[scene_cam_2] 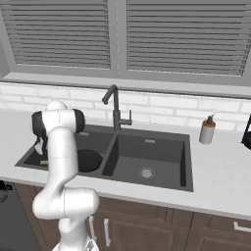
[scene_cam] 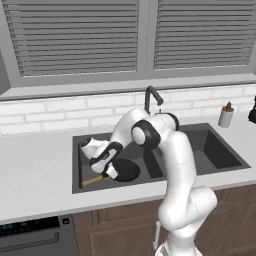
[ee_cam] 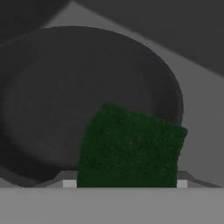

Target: Pick the pan and sponge and place them into the sink. Then turn on the water.

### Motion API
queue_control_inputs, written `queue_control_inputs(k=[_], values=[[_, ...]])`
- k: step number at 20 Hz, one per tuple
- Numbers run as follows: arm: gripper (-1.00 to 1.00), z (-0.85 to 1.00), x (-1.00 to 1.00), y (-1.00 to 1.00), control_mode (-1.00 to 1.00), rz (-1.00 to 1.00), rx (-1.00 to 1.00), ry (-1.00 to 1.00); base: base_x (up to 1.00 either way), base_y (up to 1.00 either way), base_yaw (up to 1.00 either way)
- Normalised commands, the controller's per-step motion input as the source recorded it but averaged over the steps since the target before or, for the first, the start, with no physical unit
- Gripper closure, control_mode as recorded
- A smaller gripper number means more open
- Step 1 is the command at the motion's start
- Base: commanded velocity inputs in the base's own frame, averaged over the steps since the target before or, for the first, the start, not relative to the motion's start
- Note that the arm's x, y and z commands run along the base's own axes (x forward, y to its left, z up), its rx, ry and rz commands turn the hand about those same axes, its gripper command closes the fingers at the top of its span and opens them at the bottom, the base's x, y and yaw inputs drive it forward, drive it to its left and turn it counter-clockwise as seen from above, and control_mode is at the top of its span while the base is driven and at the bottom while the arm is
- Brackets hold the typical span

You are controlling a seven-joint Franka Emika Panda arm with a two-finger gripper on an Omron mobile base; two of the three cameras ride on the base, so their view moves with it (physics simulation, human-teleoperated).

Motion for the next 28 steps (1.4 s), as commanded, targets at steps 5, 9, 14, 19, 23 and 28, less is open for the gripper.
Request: queue_control_inputs(k=[5,9,14,19,23,28], values=[[-1.00,0.06,-0.12,0.00,-1.00,0.00,0.00,-0.22,0.00,0.00,0.00],[-1.00,0.68,-0.43,0.00,-1.00,0.00,0.00,-0.41,0.00,0.00,0.00],[-1.00,0.61,-0.83,0.00,-1.00,0.00,0.04,-0.33,0.00,0.00,0.00],[-1.00,0.51,-1.00,-0.06,-1.00,-0.02,0.09,-0.33,0.00,0.00,0.00],[-1.00,0.73,-1.00,-0.28,-1.00,-0.03,0.01,-0.44,0.00,0.00,0.00],[-1.00,0.62,-1.00,-0.60,-1.00,-0.09,0.11,-0.37,0.00,0.00,0.00]])
